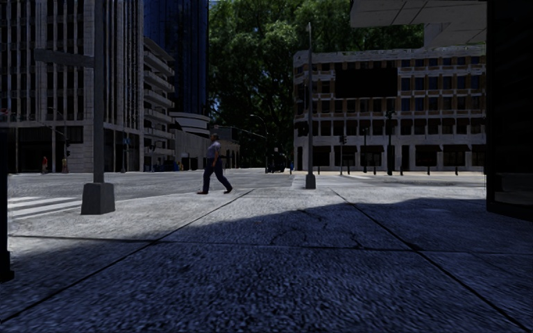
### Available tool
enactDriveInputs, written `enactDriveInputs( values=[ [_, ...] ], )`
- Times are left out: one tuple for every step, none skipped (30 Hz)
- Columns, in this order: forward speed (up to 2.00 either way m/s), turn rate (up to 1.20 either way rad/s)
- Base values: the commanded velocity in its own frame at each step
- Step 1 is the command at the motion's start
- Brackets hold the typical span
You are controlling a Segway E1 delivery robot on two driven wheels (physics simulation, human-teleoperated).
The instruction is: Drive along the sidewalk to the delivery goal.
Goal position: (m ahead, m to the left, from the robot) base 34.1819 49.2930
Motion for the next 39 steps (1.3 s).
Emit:
enactDriveInputs(
  values=[
    [2.0, 0.56],
    [2.0, 0.56],
    [2.0, 0.56],
    [2.0, 0.56],
    [2.0, 0.56],
    [2.0, 0.56],
    [2.0, 0.56],
    [2.0, 0.56],
    [2.0, 0.56],
    [2.0, 0.56],
    [2.0, 0.56],
    [2.0, 0.59],
    [2.0, 0.71],
    [2.0, 0.71],
    [2.0, 0.75],
    [2.0, 0.73],
    [2.0, 0.72],
    [2.0, 0.72],
    [2.0, 0.72],
    [2.0, 0.71],
    [2.0, 0.71],
    [2.0, 0.71],
    [2.0, 0.71],
    [2.0, 0.71],
    [2.0, 0.71],
    [2.0, 0.71],
    [2.0, 0.71],
    [2.0, 0.71],
    [2.0, 0.71],
    [2.0, 0.71],
    [2.0, 0.71],
    [2.0, 0.71],
    [2.0, 0.71],
    [2.0, 0.71],
    [2.0, 0.71],
    [2.0, 0.71],
    [2.0, 0.69],
    [2.0, 0.68],
    [2.0, 0.66]
  ],
)
